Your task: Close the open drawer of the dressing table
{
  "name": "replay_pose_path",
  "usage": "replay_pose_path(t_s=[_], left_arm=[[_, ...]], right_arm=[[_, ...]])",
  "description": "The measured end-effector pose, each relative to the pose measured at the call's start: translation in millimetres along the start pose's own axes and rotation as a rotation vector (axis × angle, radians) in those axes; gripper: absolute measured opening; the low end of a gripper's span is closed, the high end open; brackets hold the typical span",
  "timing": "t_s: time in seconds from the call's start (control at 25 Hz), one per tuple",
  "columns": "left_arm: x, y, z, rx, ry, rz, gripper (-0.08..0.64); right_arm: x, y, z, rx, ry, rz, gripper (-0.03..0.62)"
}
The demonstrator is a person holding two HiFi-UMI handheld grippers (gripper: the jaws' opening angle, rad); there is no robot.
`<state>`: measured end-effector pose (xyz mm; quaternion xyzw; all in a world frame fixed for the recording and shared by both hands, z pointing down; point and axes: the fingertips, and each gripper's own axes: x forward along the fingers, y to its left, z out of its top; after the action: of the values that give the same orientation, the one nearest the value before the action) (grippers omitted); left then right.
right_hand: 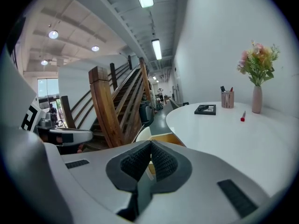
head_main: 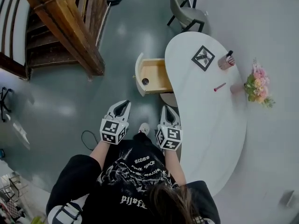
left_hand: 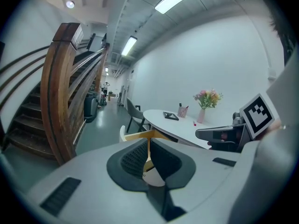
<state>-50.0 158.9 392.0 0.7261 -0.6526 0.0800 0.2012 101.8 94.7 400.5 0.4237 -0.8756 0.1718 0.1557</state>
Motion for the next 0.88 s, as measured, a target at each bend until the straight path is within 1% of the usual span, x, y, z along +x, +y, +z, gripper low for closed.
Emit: replay_pose_path(t_s=[0.2,0.36,0.68,0.88], left_arm=[[24,-8,3,-0.007,0.0,0.036,0.026],[34,-4,6,-0.003,-0.004,0.056,0.026],[44,21,1,-0.01,0.032,0.087,0.026],[61,41,2,0.001,0.06,0.059,0.026]], right_arm=[[17,-6,2,-0.021,0.021,0.066,0.026],[27,-11,3,-0.018,0.031,0.086,0.026],[45,-18,5,-0.009,0.059,0.073,0.026],[65,-17,6,0.012,0.081,0.05,0.026]])
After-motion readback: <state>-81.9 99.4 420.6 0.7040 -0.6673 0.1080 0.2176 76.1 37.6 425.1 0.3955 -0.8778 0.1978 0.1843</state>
